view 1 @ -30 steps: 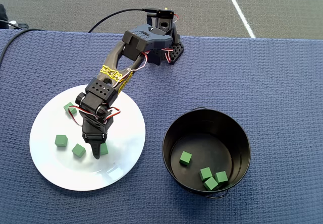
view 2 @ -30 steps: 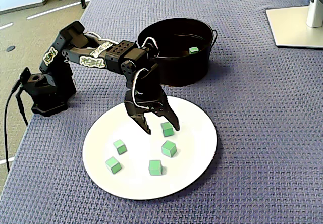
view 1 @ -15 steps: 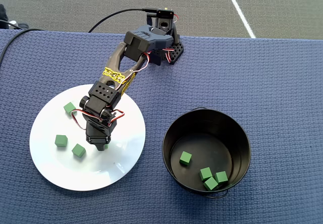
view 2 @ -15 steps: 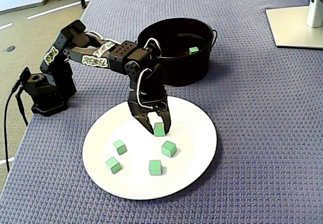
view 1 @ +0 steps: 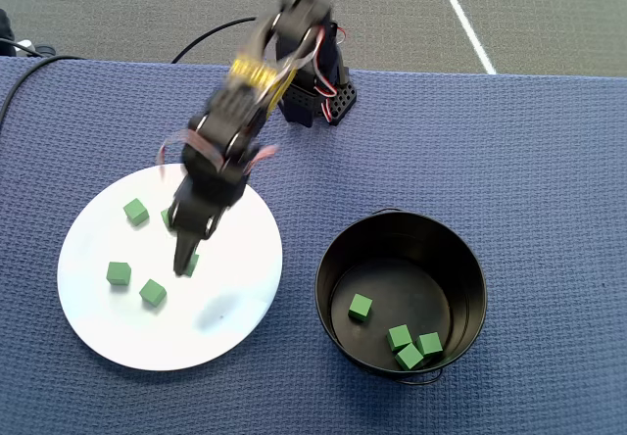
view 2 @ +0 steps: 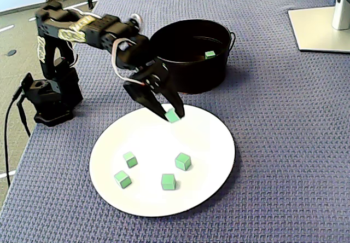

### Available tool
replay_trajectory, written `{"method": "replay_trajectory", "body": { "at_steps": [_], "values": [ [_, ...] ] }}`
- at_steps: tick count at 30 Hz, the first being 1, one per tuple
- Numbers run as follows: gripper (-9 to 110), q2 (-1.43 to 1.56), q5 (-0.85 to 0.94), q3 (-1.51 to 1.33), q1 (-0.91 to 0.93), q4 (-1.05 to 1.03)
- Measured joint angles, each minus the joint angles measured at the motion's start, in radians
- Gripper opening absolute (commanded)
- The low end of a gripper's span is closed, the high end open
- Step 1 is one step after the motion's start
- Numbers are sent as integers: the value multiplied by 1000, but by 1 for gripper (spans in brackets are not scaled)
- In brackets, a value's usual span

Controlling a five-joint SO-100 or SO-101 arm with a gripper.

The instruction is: Pick up the items on the white plate and put them in the black container.

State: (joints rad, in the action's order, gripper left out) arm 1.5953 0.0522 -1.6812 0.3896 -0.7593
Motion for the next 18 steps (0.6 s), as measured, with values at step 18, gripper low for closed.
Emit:
{"method": "replay_trajectory", "body": {
  "at_steps": [18],
  "values": [
    [0,100,198,153,-788,-144]
  ]
}}
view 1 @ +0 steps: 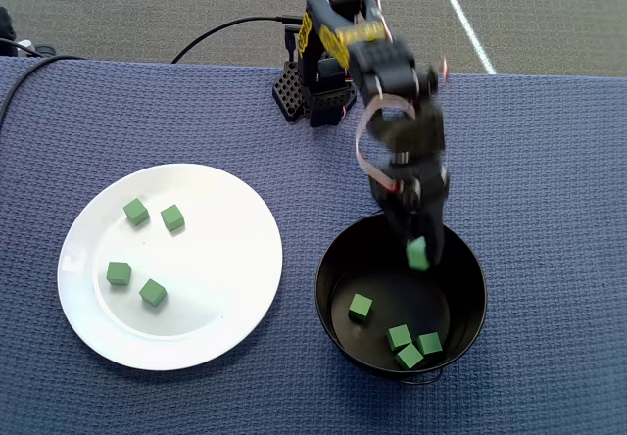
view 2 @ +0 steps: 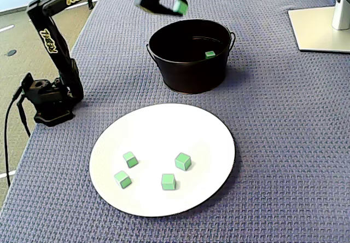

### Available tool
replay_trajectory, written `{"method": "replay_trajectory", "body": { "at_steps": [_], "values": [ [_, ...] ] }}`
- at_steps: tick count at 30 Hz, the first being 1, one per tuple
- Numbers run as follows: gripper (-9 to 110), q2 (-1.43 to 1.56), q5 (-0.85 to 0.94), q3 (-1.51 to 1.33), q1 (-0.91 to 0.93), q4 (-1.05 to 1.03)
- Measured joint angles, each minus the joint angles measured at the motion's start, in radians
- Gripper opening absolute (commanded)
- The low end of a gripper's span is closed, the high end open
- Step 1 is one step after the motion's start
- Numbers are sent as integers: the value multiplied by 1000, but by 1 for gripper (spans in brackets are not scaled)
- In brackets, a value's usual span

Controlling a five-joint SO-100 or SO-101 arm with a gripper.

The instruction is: Pick up the items on the white plate and put them in the black container.

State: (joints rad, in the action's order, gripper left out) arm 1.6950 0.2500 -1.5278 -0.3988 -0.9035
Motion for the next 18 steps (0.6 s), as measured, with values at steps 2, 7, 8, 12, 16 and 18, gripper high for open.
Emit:
{"method": "replay_trajectory", "body": {
  "at_steps": [2,7,8,12,16,18],
  "values": [
    [0,-57,0,-44,6,15],
    [2,-123,-9,-129,12,75],
    [14,-124,-12,-130,14,78],
    [36,-120,-17,-130,20,60],
    [38,-63,-71,-35,58,-69],
    [37,-23,-106,48,121,-169]
  ]
}}
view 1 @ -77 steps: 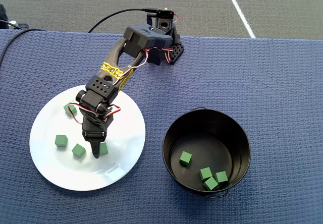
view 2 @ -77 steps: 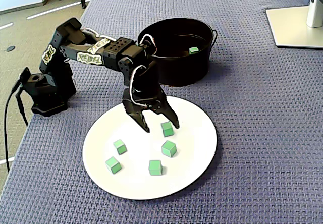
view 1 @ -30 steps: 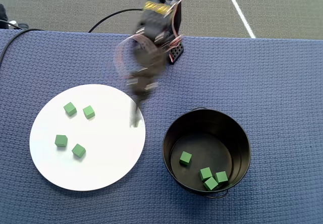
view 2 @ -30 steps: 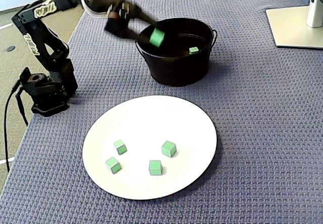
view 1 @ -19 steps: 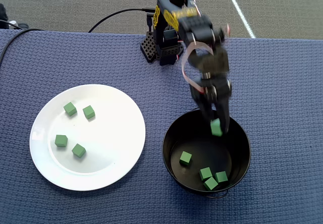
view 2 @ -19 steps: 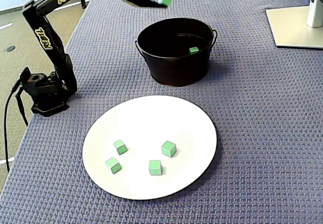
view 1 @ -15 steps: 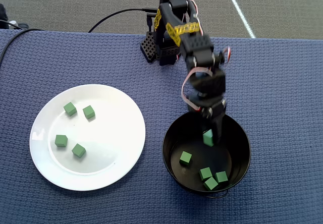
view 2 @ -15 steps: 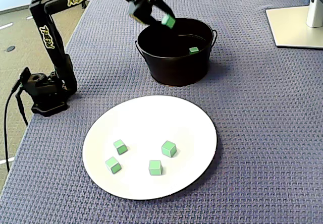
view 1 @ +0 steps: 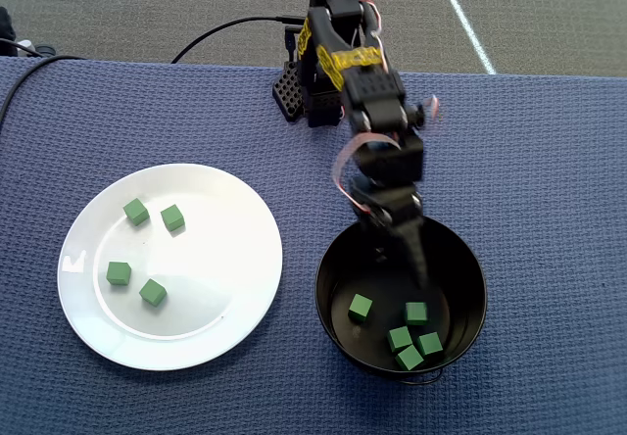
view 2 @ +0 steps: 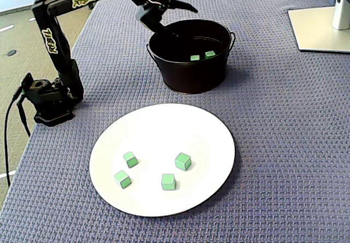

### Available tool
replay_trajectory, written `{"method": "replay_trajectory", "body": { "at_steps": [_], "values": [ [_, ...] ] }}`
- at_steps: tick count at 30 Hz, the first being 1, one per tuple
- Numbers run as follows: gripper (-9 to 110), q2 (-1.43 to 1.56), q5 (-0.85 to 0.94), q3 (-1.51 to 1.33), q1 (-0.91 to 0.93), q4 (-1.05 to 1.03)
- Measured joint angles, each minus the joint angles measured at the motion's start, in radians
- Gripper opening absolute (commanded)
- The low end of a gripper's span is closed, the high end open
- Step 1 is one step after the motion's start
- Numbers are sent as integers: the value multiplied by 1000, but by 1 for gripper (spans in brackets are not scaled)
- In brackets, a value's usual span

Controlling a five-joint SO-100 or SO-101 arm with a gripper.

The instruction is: Pick up the items on the white plate and put them in the black container.

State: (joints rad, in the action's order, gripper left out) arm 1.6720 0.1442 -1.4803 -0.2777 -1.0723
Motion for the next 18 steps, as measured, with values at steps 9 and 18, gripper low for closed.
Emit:
{"method": "replay_trajectory", "body": {
  "at_steps": [9,18],
  "values": [
    [35,54,187,215,548,-460],
    [31,-94,472,2,824,-479]
  ]
}}
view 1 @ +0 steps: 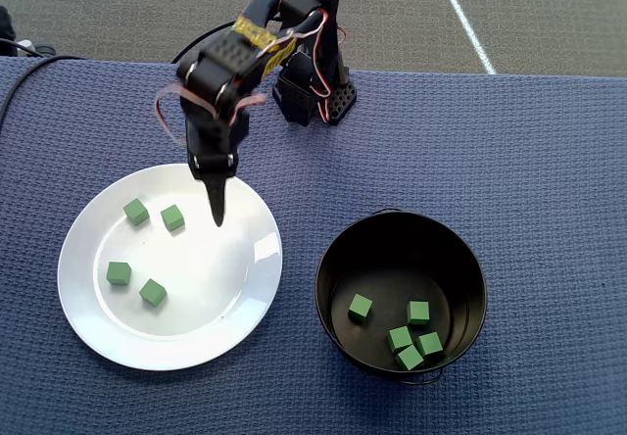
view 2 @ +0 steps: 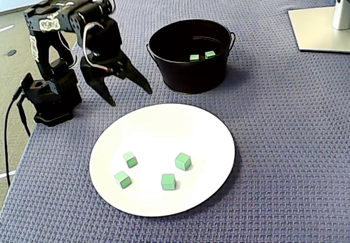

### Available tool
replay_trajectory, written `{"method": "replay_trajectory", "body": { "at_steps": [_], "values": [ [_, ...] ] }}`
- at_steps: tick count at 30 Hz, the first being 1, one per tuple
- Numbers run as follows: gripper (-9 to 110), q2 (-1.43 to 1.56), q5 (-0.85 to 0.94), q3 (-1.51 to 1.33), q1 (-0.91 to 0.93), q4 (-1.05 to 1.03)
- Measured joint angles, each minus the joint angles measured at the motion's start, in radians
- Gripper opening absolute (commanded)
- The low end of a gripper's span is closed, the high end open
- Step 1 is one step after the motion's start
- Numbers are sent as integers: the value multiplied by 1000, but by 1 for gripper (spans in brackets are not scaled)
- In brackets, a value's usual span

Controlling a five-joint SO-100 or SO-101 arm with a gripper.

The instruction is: Pick up the items on the white plate and put them in the black container.

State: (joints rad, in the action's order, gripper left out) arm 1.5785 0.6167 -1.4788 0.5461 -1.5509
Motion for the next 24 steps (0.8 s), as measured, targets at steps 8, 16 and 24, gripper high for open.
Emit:
{"method": "replay_trajectory", "body": {
  "at_steps": [8,16,24],
  "values": [
    [32,-115,104,-78,106,110],
    [33,-232,310,-46,140,198],
    [32,-333,471,18,186,230]
  ]
}}
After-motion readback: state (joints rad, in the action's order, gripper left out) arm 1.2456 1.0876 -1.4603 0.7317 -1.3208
